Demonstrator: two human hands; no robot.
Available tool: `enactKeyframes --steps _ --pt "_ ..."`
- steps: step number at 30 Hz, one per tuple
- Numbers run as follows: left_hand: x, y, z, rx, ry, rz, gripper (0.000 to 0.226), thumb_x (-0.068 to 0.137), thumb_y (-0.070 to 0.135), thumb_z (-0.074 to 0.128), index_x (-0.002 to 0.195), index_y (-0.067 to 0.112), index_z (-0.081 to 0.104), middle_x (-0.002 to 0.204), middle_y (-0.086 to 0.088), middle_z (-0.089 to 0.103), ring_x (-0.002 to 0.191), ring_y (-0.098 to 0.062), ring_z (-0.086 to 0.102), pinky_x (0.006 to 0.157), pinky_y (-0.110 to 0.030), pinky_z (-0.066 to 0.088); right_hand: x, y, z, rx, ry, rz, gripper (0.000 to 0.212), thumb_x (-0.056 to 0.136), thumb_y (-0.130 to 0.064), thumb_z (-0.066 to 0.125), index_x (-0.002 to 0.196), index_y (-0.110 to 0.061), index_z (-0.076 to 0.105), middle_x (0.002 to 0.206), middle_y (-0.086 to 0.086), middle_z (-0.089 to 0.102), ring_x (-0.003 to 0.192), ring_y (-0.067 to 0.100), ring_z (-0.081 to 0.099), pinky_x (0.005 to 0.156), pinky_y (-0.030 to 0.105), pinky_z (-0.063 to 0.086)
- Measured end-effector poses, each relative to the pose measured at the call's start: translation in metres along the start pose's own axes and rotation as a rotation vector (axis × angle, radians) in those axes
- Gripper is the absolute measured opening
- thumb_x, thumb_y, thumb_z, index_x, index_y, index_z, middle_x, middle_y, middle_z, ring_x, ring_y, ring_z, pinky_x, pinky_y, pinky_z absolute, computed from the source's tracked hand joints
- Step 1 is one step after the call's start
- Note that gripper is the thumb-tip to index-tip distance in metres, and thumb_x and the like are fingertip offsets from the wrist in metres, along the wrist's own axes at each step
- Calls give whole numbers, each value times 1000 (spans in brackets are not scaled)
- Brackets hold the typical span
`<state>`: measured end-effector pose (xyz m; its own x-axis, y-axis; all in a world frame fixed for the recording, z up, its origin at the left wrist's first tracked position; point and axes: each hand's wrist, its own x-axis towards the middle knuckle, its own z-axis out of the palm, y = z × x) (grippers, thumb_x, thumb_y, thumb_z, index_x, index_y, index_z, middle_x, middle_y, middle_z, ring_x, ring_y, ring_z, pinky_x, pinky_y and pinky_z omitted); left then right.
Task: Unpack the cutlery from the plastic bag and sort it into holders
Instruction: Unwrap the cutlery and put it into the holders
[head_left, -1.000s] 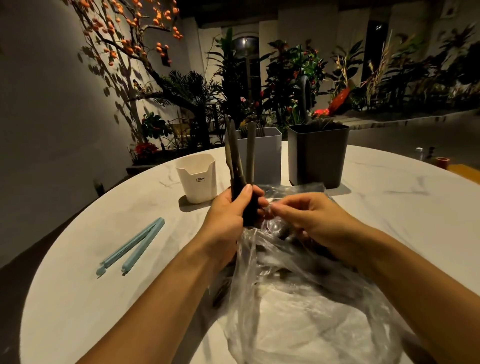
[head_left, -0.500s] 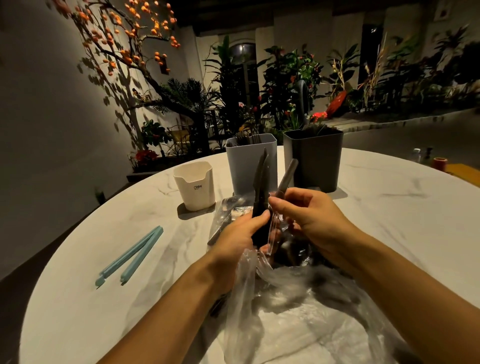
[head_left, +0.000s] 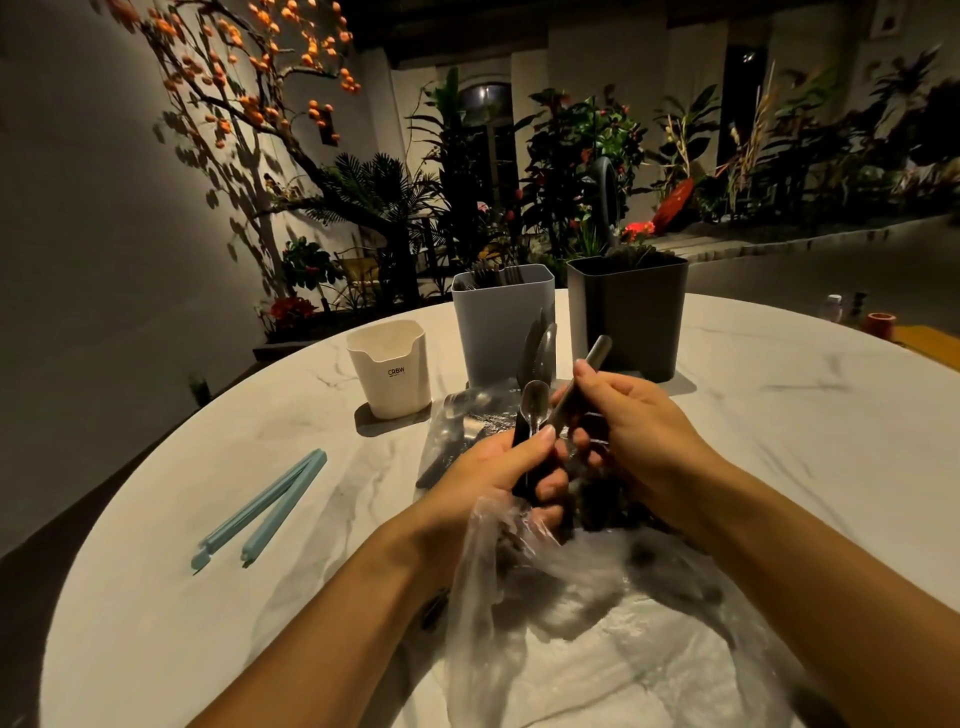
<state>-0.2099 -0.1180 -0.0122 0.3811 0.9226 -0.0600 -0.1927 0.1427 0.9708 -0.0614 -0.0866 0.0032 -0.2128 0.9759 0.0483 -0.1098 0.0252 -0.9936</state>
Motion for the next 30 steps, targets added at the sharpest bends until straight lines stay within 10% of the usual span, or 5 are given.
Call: enactKeyframes --steps 16,22,30 --pt "-2 7 -1 -98 658 255 22 96 28 64 86 9 62 59 2 60 46 -6 52 44 -15 46 4 -4 -17 244 41 52 19 94 -17 54 85 -5 66 64 2 57 56 9 51 54 20 46" --pt "-3 11 -11 61 900 368 26 99 32 61 78 15 63 63 3 59 57 -8 57 54 -21 48 0 -17 -39 -243 -304 86 20 81 -10 68 98 -4 75 88 10 76 79 19 74 65 23 57" --pt "-3 8 -2 156 665 339 34 99 35 59 75 13 68 71 1 64 73 -15 62 60 -24 53 -6 -6 -1 -776 -450 -298 19 94 -22 63 109 -32 69 93 -14 73 85 0 69 74 19 57"
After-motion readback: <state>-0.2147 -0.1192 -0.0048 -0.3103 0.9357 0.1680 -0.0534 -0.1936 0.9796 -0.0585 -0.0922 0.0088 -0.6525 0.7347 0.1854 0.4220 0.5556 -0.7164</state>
